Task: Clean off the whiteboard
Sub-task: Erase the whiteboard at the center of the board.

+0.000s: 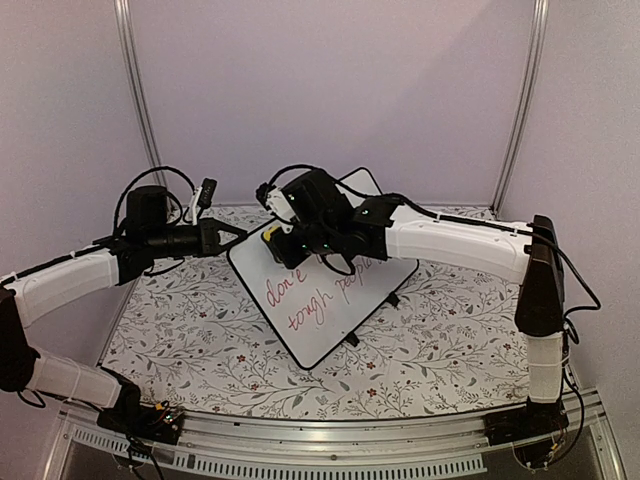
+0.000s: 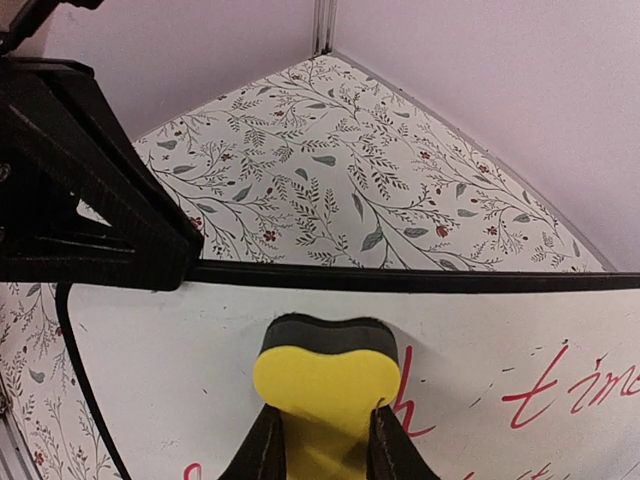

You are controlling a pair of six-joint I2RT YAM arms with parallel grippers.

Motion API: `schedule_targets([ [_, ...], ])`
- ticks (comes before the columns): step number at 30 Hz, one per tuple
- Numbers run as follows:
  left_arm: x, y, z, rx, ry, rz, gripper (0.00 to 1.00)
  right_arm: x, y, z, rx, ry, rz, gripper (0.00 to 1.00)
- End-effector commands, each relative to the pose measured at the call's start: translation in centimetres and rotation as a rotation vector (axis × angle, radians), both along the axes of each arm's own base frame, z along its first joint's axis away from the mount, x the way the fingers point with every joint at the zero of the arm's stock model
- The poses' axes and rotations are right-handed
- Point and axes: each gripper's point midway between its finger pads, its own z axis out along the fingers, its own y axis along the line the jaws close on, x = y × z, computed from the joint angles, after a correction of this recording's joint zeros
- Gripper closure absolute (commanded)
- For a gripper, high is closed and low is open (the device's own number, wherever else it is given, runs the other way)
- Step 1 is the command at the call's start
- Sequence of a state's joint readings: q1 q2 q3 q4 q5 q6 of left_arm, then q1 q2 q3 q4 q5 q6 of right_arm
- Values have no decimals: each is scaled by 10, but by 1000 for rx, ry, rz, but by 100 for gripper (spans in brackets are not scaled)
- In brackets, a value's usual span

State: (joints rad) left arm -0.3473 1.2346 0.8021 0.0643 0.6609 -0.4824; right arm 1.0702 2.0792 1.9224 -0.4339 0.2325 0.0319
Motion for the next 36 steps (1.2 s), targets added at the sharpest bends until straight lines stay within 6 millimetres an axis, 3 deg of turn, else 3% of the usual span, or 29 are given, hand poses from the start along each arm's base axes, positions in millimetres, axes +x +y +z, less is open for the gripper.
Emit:
schedule_targets([
  [1, -22, -17, 28, -50, -102, -122, 100, 3, -15, -32, -62, 39, -27, 76],
  [8, -22, -15, 30, -46, -114, -113, 100, -10, -33, -53, -79, 93, -39, 77],
  [17, -21, -16, 28, -44, -110, -113, 100, -21, -47, -66, -85, 129, -50, 77],
  [20, -20, -16, 27, -42, -107, -113, 100, -18, -43, -59, -73, 118, -50, 77],
  [29, -20, -16, 25, -39, -105, -115, 100, 12, -18, -6, -35, -5, -53, 76],
  [36, -20, -16, 24, -37, -102, -115, 100, 21, -8, -8, -31, -5, -49, 76],
])
